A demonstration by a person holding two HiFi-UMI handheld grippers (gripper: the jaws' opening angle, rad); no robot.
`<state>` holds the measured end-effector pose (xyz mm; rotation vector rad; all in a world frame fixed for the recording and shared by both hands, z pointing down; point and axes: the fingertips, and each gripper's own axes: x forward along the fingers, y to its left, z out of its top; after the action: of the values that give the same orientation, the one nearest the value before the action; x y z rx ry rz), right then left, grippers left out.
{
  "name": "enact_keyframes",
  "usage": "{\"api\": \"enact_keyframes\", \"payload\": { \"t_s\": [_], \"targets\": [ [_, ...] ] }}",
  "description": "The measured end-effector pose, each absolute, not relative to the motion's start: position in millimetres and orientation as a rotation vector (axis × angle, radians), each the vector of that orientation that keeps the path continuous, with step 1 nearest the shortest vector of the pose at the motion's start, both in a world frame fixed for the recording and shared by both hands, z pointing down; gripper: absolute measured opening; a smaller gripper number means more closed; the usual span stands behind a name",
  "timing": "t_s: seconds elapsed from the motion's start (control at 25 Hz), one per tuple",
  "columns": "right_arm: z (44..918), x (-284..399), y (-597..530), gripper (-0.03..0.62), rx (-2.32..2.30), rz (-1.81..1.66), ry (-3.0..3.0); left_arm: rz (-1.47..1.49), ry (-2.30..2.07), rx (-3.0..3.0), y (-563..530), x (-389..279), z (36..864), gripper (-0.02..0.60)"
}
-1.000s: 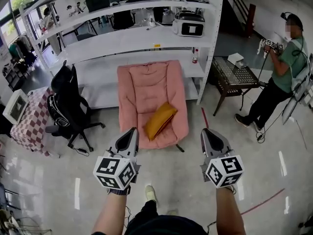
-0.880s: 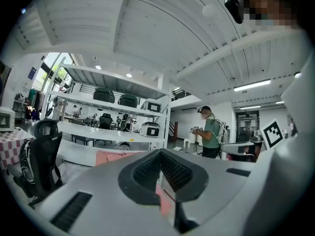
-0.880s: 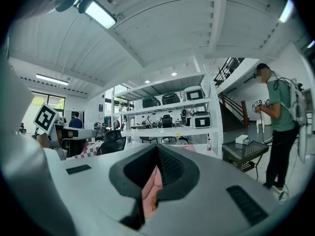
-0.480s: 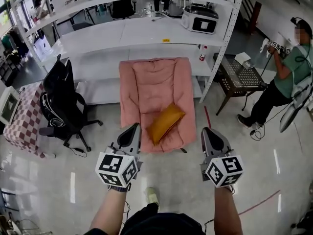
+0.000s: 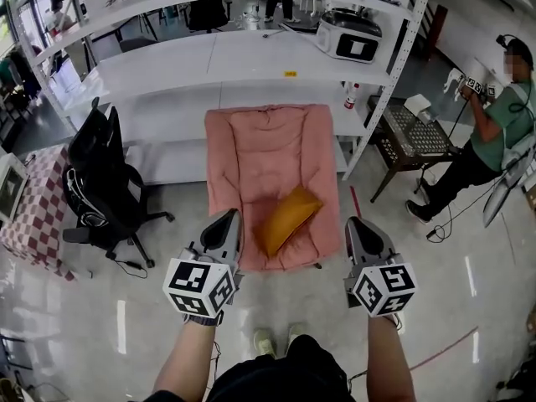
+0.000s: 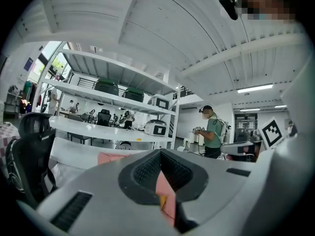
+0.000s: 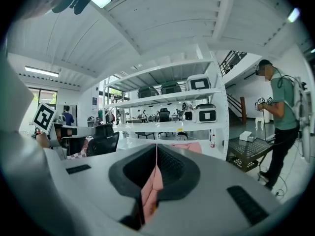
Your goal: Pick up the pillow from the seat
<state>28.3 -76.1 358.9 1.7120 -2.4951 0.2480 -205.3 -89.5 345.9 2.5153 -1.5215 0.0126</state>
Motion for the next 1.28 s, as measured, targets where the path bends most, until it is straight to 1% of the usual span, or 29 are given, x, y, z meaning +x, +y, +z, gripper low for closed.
{"api": "enact_keyframes", "payload": {
  "t_s": [0.48,1.04,1.28],
  "targets": [
    [400,40,-153,0.005,1.649,0.32,-2.489,0.046,-1.506,2.503,-155,-188,373,0.003],
    [515,88,-306,0.008,1.477,0.531,-2.399,0.087,-1.558,2.425,-301,-142,439,0.003],
    [580,102,-350,0.072,1.366,0.658,-2.35,0.15,-1.561,2.36,-352,-121,482,0.003]
  ]
}}
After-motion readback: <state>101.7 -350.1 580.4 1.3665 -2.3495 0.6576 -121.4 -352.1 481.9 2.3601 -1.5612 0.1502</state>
